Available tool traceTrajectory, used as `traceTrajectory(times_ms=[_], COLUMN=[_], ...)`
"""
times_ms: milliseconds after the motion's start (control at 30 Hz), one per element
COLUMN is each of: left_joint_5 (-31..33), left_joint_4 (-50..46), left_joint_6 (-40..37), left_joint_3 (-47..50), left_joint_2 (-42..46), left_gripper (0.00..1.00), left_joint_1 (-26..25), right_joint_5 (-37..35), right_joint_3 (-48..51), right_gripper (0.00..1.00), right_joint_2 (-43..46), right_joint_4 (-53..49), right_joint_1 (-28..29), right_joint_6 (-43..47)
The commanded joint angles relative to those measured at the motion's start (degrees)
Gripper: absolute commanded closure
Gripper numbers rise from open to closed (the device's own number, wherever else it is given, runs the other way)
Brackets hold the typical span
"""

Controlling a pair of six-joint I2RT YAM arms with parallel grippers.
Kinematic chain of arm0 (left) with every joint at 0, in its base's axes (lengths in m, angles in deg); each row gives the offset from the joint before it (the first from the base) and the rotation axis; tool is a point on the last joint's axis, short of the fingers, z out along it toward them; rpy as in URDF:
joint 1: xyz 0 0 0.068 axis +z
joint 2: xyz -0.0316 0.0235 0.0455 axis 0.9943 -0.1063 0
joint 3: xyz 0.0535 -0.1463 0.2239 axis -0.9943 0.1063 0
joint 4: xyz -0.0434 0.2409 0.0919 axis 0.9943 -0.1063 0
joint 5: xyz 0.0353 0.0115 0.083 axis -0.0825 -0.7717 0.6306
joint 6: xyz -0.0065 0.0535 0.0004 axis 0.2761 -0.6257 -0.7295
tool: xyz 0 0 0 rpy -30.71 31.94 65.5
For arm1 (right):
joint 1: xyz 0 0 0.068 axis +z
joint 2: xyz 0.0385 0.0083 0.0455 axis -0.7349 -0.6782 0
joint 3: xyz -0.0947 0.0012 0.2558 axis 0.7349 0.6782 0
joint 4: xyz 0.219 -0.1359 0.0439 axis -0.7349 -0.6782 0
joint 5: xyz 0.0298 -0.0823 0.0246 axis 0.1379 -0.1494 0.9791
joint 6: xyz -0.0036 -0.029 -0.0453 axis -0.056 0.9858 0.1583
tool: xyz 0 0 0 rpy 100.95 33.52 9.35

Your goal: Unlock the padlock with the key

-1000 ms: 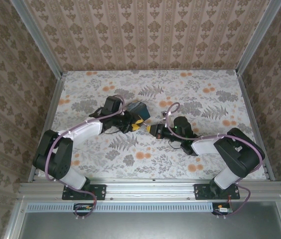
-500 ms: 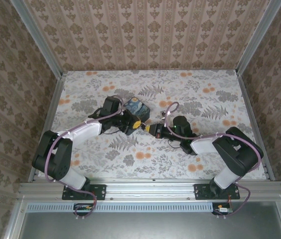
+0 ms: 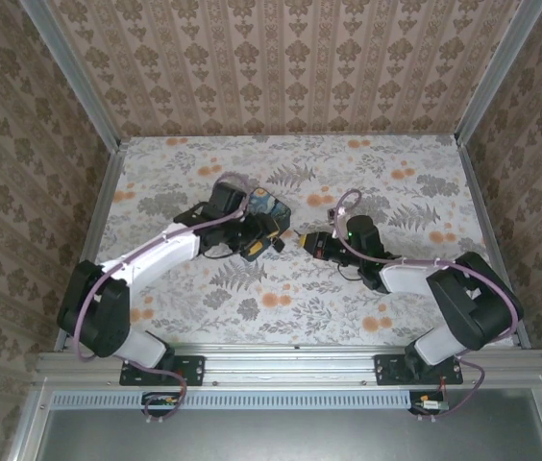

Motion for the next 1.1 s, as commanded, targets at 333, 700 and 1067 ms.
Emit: traceTrajectory(times_ms=[333,700,1067], left_joint_5=[29.2,39.2,47.3], left_joint_4=[-1.4,-4.6,-18.7], left_joint_6=[10.0,17.5,26.2], left_joint_3=[-6.1,-16.0,-27.8], left_joint_2=[-17.5,-28.5,-36.3], left_gripper=[0.31,0.36,0.48], left_joint_1=[-13.6,-13.9,-14.3], right_joint_5=[-0.1,2.6,5.4], right_joint_3=[8.4,9.5,8.1], right_gripper=[1.0,1.0,1.0], right_joint_2=[17.8,17.9,11.7], right_joint_4=[-16.0,-14.5,-10.2], right_joint_1=[-9.0,-10.9,-11.0], right_joint_6=[7.6,8.5,7.7])
